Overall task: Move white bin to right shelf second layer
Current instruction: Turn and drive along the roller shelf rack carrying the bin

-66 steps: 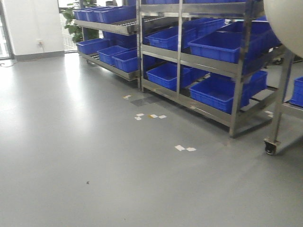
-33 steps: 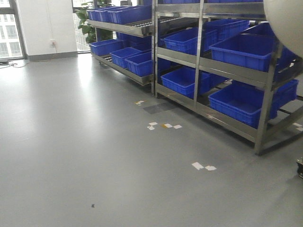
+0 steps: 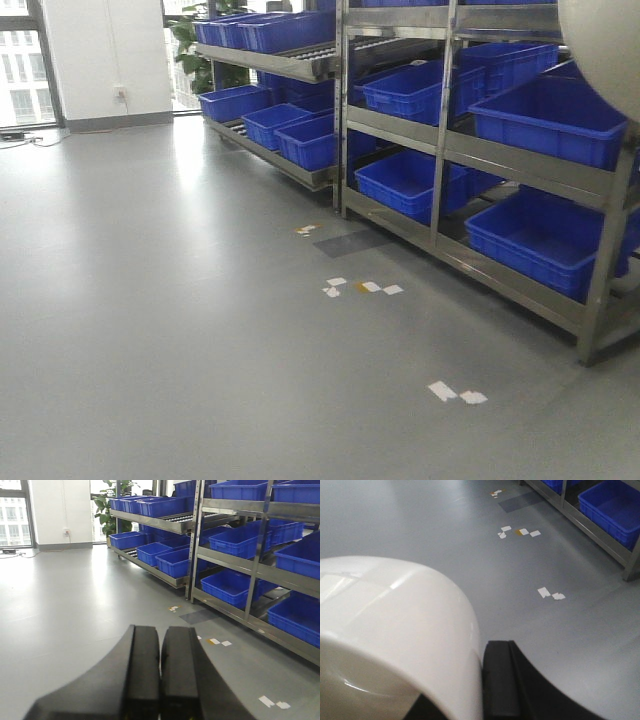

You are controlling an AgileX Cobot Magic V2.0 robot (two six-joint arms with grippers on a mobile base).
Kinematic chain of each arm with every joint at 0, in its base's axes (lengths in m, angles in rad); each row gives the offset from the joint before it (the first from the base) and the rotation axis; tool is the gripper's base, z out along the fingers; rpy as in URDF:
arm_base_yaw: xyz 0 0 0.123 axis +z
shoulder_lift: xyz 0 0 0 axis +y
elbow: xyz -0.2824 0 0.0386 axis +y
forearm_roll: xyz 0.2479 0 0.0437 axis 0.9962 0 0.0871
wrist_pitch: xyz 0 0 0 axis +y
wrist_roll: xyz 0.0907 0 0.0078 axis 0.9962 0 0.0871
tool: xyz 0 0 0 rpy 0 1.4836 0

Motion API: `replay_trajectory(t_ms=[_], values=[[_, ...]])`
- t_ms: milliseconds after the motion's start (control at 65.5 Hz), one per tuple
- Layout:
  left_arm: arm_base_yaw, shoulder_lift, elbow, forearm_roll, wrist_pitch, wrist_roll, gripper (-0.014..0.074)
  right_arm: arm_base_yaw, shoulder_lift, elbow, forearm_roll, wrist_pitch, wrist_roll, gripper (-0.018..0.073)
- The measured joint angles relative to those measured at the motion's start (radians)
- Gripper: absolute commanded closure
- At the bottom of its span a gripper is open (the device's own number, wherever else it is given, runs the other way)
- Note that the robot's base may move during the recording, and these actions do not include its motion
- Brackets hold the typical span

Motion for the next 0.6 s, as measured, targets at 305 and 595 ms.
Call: replay_trajectory(t_ms=[305,595], values=[[0.000,0.000,0.000,0.000,0.000,0.000,0.0512,0.000,0.000,0.000,0.000,0.000,0.000,0.0504],[0.000,0.000,0.000,0.000,0.000,0.000,0.0512,0.000,0.000,0.000,0.000,0.000,0.000,0.0504]])
